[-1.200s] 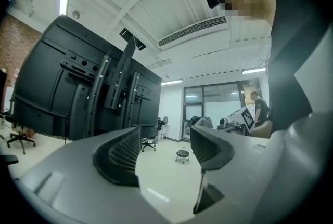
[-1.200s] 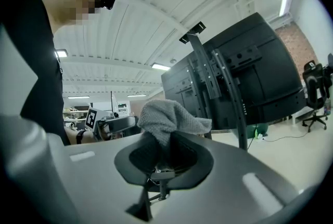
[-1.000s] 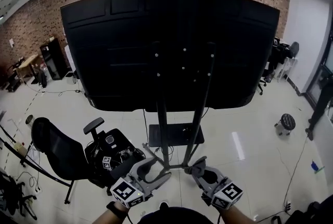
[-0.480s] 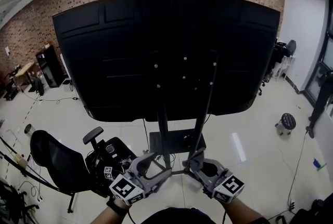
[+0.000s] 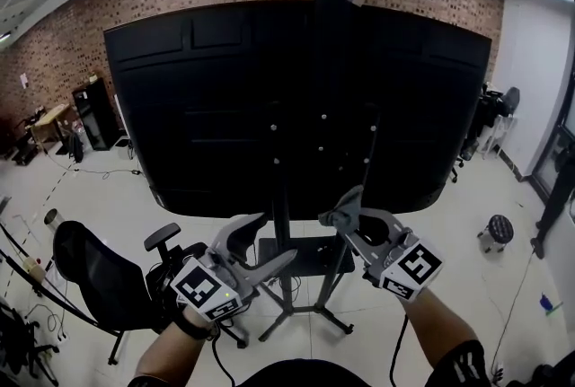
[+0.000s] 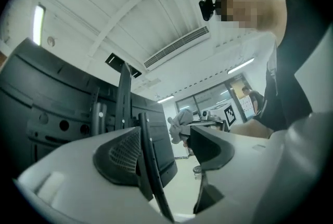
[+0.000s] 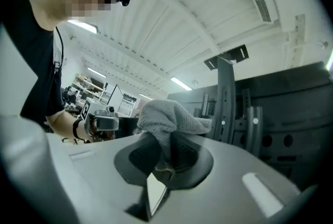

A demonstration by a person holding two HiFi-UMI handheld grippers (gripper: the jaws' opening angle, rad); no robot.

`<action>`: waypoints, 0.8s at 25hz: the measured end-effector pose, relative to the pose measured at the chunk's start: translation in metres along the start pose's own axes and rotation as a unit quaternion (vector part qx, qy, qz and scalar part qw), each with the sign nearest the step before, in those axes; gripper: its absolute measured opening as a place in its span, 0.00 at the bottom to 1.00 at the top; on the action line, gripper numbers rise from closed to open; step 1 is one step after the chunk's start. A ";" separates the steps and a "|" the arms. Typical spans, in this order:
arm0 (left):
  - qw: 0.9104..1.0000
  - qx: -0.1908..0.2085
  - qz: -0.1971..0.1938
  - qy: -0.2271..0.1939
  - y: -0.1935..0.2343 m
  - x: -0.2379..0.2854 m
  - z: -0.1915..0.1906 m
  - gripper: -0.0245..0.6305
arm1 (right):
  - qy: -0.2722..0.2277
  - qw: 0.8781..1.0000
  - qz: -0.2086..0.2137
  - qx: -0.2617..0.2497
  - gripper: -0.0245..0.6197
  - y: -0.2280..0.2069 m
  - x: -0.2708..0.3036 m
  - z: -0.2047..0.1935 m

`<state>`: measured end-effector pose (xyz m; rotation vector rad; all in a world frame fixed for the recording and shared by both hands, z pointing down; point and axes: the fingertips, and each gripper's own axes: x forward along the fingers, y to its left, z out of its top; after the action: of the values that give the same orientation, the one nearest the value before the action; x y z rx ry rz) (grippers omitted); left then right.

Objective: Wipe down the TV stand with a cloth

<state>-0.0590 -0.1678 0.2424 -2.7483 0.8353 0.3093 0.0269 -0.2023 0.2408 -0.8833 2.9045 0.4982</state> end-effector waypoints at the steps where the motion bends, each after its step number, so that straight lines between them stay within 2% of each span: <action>1: 1.000 0.016 -0.002 -0.006 0.005 0.006 0.013 0.53 | -0.004 1.000 0.002 -0.014 0.09 -0.010 0.006 0.012; 5: 0.998 0.052 -0.012 -0.027 0.026 0.034 0.055 0.53 | -0.019 0.998 -0.005 -0.066 0.08 -0.050 0.032 0.060; 13: 0.993 0.104 -0.019 -0.049 0.066 0.089 0.125 0.53 | -0.009 0.989 -0.027 -0.145 0.08 -0.124 0.087 0.140; 17: 0.989 0.143 -0.021 -0.043 0.080 0.110 0.151 0.53 | -0.005 0.982 -0.040 -0.183 0.08 -0.149 0.109 0.177; 20: 0.987 0.150 -0.023 -0.047 0.091 0.121 0.169 0.52 | 0.002 0.977 -0.048 -0.208 0.08 -0.165 0.127 0.203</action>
<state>-0.0337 -0.2529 0.0335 -2.4500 0.7272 0.2768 0.0055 -0.3335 -0.0178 -1.0606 2.7866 1.1228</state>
